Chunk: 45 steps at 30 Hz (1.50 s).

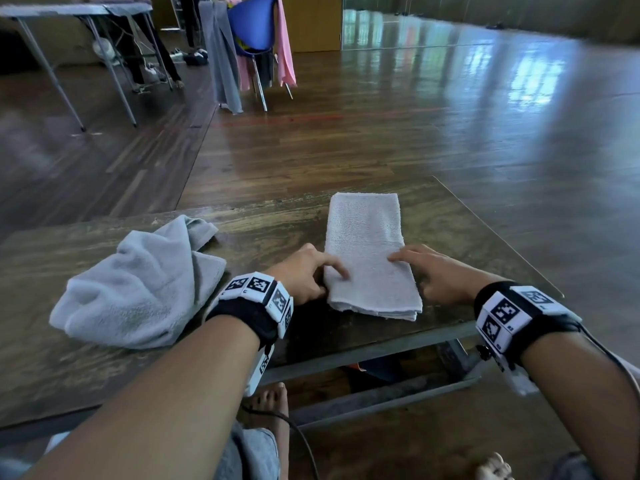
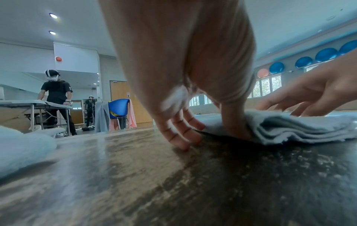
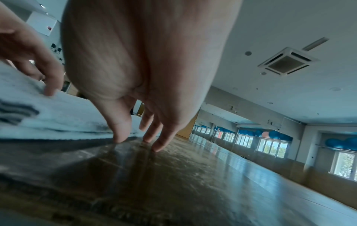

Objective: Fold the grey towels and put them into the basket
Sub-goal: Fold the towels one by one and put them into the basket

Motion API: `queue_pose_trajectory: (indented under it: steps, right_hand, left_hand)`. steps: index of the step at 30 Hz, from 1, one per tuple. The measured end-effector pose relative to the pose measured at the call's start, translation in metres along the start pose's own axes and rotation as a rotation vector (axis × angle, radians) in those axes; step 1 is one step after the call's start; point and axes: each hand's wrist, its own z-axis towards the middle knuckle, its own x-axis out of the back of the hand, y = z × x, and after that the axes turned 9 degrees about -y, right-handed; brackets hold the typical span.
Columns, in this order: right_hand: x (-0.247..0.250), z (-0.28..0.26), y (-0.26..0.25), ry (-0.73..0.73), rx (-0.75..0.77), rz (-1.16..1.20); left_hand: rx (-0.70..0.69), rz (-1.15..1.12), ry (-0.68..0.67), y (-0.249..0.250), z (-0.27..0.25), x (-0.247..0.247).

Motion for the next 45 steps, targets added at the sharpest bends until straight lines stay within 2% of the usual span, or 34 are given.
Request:
queue_pose_trajectory:
  steps: [3,8,10,16,20,22,23,25,27,29,35,40,45]
  right_hand:
    - [0.000,-0.004,0.008,-0.019,0.013,0.039]
    - [0.002,-0.008,0.010,-0.046,0.031,0.039]
    - [0.002,-0.010,0.006,-0.041,0.032,0.023]
    - [-0.003,-0.006,-0.009,0.167,0.111,0.170]
    - [0.001,-0.003,-0.013,0.348,0.223,0.335]
    - [0.007,-0.003,-0.012,0.355,0.268,0.537]
    - [0.011,-0.002,-0.011,0.307,0.272,0.665]
    - [0.014,0.001,-0.009,0.107,0.175,0.839]
    - [0.010,0.004,-0.011,-0.116,0.011,0.803]
    - [0.005,0.008,-0.014,-0.209,-0.102,0.750]
    - [0.011,0.024,-0.020,-0.047,-0.203,0.694]
    - [0.008,0.026,-0.022,-0.007,-0.252,0.714]
    - [0.009,0.025,-0.027,0.041,-0.326,0.677]
  left_hand:
    - [-0.049,-0.071,0.133,0.000,0.002,-0.001]
    - [-0.160,-0.151,0.461,0.007,0.007,0.007]
    - [-0.160,-0.178,0.542,0.012,0.007,0.010]
    - [-0.093,-0.224,0.728,0.018,0.011,0.014]
    - [-0.068,-0.263,0.745,0.015,0.013,0.016]
    - [0.005,-0.286,0.712,0.009,0.016,0.019]
    - [0.089,-0.297,0.645,0.006,0.017,0.020]
    - [0.319,-0.293,0.398,0.001,0.020,0.019]
    - [0.480,-0.231,0.173,-0.002,0.021,0.013]
    - [0.522,-0.164,0.104,-0.003,0.023,0.009]
    - [0.417,-0.178,0.304,-0.003,0.030,0.009]
    - [0.362,-0.115,0.291,-0.006,0.035,0.001]
    - [0.392,-0.140,0.317,-0.005,0.039,-0.002]
